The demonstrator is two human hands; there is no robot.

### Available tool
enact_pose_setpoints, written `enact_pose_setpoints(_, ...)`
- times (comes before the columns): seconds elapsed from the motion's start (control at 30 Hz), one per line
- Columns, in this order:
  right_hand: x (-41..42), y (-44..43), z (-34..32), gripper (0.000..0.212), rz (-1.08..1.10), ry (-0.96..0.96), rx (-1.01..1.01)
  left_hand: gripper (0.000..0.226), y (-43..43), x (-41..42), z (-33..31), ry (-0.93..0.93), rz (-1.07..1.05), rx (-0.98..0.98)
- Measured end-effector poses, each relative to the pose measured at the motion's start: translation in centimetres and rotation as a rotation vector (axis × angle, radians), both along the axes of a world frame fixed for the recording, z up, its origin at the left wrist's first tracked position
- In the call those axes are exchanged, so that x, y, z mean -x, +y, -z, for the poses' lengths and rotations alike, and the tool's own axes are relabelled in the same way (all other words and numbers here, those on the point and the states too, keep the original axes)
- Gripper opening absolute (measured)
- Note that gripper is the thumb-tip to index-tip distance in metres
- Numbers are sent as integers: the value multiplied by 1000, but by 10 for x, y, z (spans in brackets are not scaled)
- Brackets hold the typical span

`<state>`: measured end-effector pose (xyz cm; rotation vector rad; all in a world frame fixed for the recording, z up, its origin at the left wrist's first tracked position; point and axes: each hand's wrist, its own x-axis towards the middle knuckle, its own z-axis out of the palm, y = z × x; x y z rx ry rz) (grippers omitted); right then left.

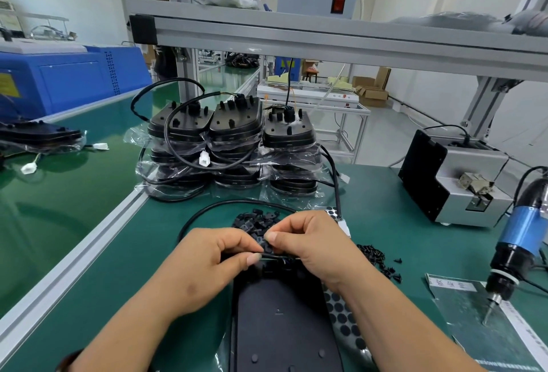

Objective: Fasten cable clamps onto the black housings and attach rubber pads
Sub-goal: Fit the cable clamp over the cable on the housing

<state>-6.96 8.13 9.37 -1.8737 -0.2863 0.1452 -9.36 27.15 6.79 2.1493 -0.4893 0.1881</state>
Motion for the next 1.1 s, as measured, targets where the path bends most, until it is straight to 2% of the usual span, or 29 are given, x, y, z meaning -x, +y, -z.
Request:
enact_pose_setpoints(0.2, -1, 4, 1, 17, 8, 101, -117, 31, -1, 1, 4, -131, -48, -42)
enact_pose_setpoints(0.37, 0, 5, 3, 16, 8, 91, -148, 16, -2, 1, 7, -243, -81, -89)
enact_pose_setpoints(0.53, 3, 2, 5, 11, 3, 60, -125, 11, -5, 0, 7, -298, -82, -100)
enact_pose_setpoints(0.67, 3, 3, 7, 18, 90, 71, -244, 9, -5, 0, 7, -295, -82, -110)
enact_pose_setpoints(1.1, 4, 3, 5, 14, 21, 72, -212, 13, -8, 1, 11, -245, -107, -82)
